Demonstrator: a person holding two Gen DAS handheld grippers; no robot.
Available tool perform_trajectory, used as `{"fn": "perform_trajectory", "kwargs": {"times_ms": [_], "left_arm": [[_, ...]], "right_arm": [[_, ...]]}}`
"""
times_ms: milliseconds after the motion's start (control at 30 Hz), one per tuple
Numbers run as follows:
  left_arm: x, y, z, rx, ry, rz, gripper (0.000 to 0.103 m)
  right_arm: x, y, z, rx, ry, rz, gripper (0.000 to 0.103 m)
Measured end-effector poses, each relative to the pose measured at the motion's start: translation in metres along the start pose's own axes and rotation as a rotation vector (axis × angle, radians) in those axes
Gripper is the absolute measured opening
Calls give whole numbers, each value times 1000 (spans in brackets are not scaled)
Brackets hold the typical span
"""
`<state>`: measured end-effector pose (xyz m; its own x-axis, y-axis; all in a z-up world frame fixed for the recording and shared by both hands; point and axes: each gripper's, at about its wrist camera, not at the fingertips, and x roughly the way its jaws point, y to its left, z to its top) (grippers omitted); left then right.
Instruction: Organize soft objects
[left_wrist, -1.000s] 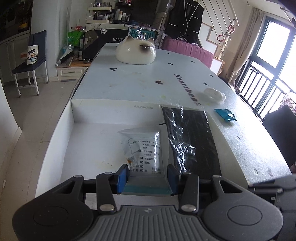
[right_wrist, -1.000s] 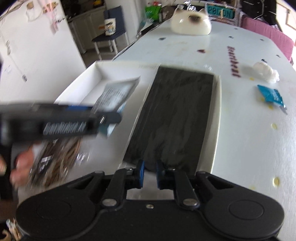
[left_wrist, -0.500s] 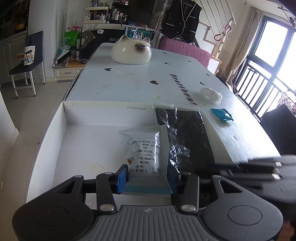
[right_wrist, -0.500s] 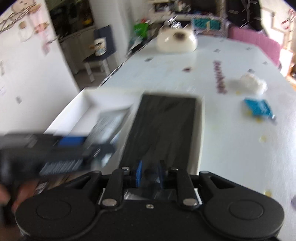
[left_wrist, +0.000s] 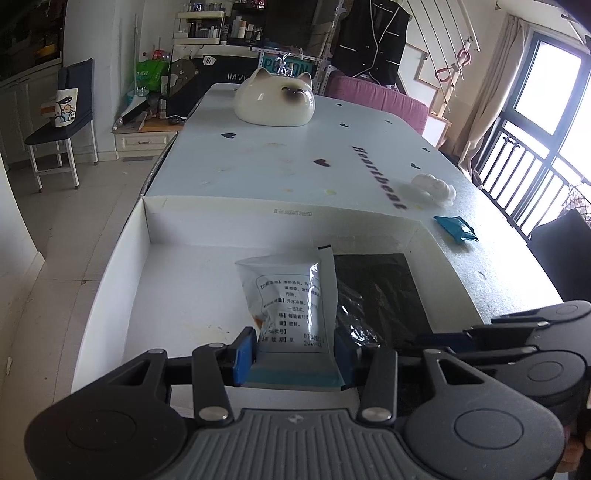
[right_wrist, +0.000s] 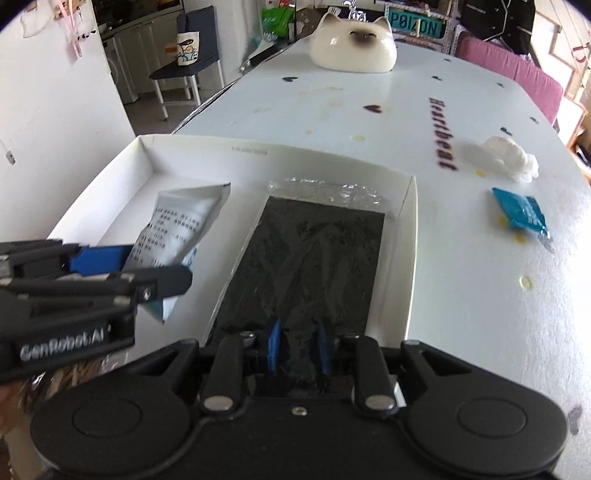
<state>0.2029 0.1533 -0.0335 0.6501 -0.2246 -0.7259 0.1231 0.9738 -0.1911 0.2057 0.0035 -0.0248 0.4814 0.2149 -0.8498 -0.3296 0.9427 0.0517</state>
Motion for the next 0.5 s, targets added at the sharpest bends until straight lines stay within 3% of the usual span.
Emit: {"fn": "perform_trajectory", "kwargs": {"times_ms": [167, 500], "left_arm": [[-1, 5, 0, -5, -3, 8, 46], [-6, 11, 4, 44, 12, 97, 46]], "right_arm": [[-4, -4, -4, 24, -2, 38, 24], [-31, -13, -12, 70, -125, 86, 32]]}}
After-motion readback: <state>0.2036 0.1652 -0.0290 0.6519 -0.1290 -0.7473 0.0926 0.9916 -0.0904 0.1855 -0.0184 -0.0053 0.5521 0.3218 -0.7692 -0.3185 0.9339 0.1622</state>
